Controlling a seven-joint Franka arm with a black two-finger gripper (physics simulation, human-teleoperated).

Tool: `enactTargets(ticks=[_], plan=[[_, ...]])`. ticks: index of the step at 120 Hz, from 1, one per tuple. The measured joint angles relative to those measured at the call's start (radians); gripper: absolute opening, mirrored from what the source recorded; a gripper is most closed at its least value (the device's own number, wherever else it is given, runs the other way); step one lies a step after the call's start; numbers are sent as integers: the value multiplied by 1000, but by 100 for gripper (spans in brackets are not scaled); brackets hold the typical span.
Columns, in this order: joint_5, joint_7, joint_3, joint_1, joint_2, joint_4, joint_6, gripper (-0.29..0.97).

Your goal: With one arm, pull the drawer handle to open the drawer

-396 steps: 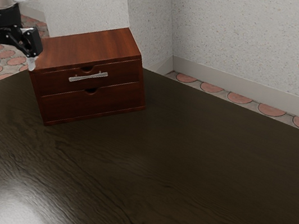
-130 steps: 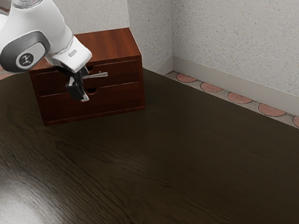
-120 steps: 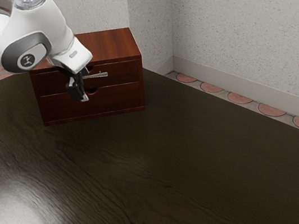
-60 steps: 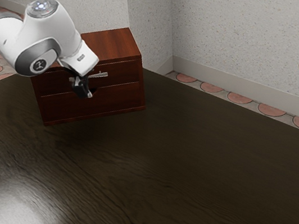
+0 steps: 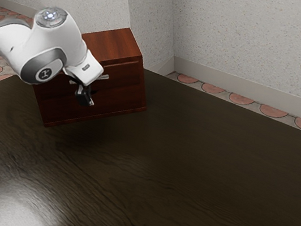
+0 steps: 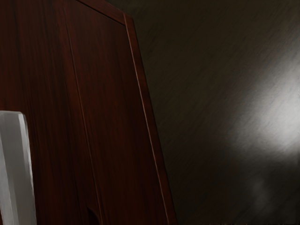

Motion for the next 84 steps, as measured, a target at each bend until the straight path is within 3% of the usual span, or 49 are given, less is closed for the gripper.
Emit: enactTargets(ticks=[24,51,84], plan=[[-8,-6,-92,107,32,-74,3,64],[-11,-18,-135,131,58,-123,15,66],[-12,-46,-374,368,86,-267,35,67]])
